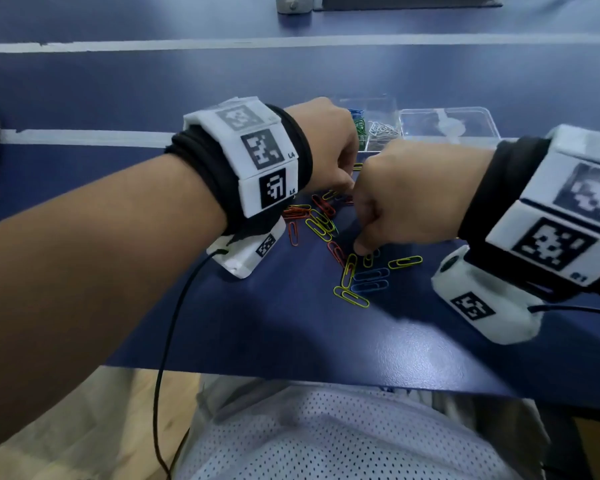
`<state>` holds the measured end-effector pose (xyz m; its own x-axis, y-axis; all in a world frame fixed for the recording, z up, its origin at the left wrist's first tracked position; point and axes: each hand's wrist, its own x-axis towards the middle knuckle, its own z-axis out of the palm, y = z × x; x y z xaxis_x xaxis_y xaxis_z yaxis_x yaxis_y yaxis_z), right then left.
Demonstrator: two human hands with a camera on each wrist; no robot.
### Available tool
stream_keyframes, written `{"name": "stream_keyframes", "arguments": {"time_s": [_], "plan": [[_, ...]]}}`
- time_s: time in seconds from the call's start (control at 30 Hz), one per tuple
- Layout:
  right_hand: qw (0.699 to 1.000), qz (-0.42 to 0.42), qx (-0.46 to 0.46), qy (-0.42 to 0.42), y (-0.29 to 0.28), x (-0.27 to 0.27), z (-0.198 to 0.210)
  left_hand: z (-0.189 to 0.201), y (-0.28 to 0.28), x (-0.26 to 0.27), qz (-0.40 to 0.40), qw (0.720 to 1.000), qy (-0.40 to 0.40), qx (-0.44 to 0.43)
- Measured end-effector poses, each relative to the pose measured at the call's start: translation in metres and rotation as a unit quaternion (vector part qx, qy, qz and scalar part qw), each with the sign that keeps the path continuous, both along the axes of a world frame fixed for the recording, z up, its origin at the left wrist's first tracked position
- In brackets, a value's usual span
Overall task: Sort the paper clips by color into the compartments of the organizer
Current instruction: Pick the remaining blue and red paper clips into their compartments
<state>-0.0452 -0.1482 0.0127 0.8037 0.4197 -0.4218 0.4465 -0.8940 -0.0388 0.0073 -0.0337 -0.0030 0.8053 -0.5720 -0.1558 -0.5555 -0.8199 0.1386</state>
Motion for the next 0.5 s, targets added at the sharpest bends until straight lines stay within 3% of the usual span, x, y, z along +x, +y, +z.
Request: {"name": "stream_keyframes", "arguments": {"time_s": [0.27,0.5], "plan": [[0.993,0.001,0.116,0.0,-0.013,-0.01,0.006,-0.006,-0.002,-0.003,0.026,1.0,0.005,0.005],[0.993,0.065,0.101,-0.002,-0.028,-0.036,0.007,-0.005,0.002,-0.001,0.022,1.0,0.009,-0.006]]}}
